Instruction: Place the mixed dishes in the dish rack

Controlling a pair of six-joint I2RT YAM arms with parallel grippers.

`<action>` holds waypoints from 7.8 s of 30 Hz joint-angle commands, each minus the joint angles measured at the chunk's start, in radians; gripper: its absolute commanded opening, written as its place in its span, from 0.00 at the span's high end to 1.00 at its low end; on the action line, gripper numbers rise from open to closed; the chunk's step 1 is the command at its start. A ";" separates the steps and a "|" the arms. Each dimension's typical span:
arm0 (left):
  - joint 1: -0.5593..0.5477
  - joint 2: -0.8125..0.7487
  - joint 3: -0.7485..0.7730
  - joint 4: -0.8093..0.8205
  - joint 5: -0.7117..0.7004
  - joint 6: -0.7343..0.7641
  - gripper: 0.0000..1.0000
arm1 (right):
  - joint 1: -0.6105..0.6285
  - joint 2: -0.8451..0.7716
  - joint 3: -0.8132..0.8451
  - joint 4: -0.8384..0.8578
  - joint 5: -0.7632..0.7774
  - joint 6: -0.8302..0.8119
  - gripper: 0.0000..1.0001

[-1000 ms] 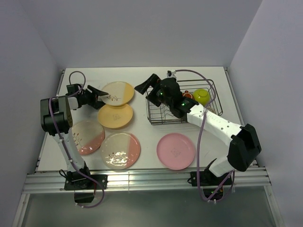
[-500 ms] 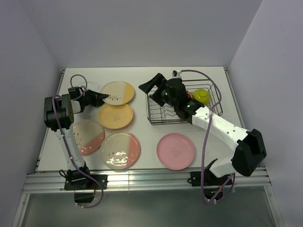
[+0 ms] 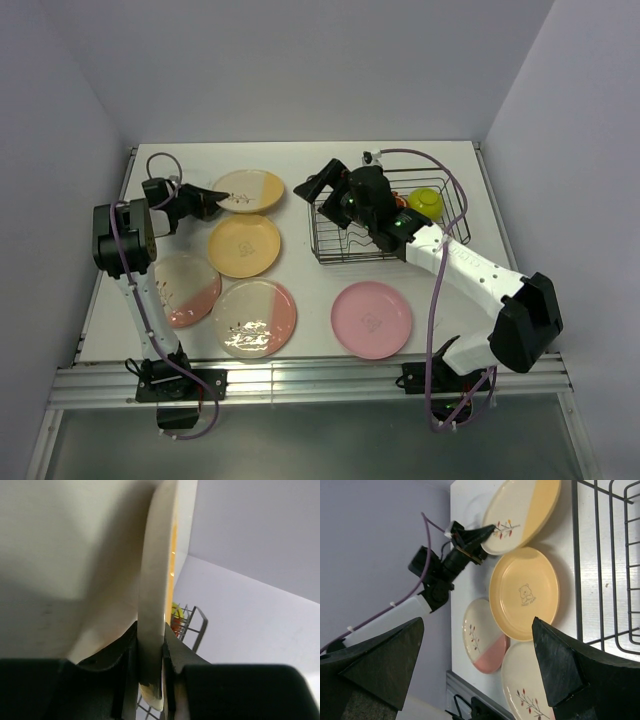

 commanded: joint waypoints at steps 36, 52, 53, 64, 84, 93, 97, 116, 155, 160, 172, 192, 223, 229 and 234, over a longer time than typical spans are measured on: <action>-0.239 -0.873 -0.237 0.297 0.068 -0.265 1.00 | -0.252 0.006 0.097 0.115 -0.797 0.004 0.04; -0.389 -0.956 -0.389 0.366 0.150 -0.284 1.00 | -0.367 0.069 0.002 0.571 -1.140 0.170 0.47; -0.397 -0.953 -0.379 0.349 0.158 -0.275 1.00 | -0.367 0.077 -0.001 0.615 -1.169 0.181 0.47; -0.443 -0.930 -0.435 0.454 0.244 -0.330 1.00 | -0.360 0.066 -0.057 0.672 -1.277 0.132 1.00; -0.350 -1.051 -0.056 -0.933 -0.340 0.630 0.19 | -0.390 0.026 0.483 -0.356 -0.840 -1.139 1.00; -0.353 -1.063 -0.170 -1.030 -0.506 0.657 0.24 | -0.395 -0.008 0.493 -0.471 -0.558 -1.791 1.00; -0.377 -1.034 -0.175 -1.110 -0.593 0.668 0.29 | -0.395 -0.022 0.425 -0.453 -0.478 -1.977 1.00; -0.429 -0.850 -0.004 -1.214 -0.735 0.730 0.32 | -0.403 0.264 0.614 -0.632 -0.439 -2.370 1.00; -0.385 -0.842 -0.069 -1.164 -0.679 0.708 0.32 | -0.398 0.501 0.810 -0.732 -0.501 -2.392 1.00; -0.377 -0.842 -0.079 -1.158 -0.673 0.708 0.32 | -0.420 0.534 0.853 -0.765 -0.556 -2.395 1.00; -0.357 -0.861 -0.110 -1.151 -0.673 0.702 0.31 | -0.456 0.598 0.848 -0.772 -0.631 -2.376 1.00; -0.278 -0.895 -0.185 -1.132 -0.664 0.676 0.31 | -0.469 0.689 0.825 -0.620 -0.642 -2.263 0.56; -0.120 -1.011 -0.239 -1.312 -0.971 0.691 0.34 | -0.201 0.084 0.368 -0.065 -0.547 -1.065 0.00; -0.120 -1.059 -0.214 -1.343 -0.976 0.677 0.32 | 0.103 0.357 0.855 -0.762 -0.297 -0.810 0.00; -0.120 -1.039 -0.167 -1.306 -0.874 0.694 0.32 | 0.324 0.546 1.023 -1.031 -0.118 -0.780 0.00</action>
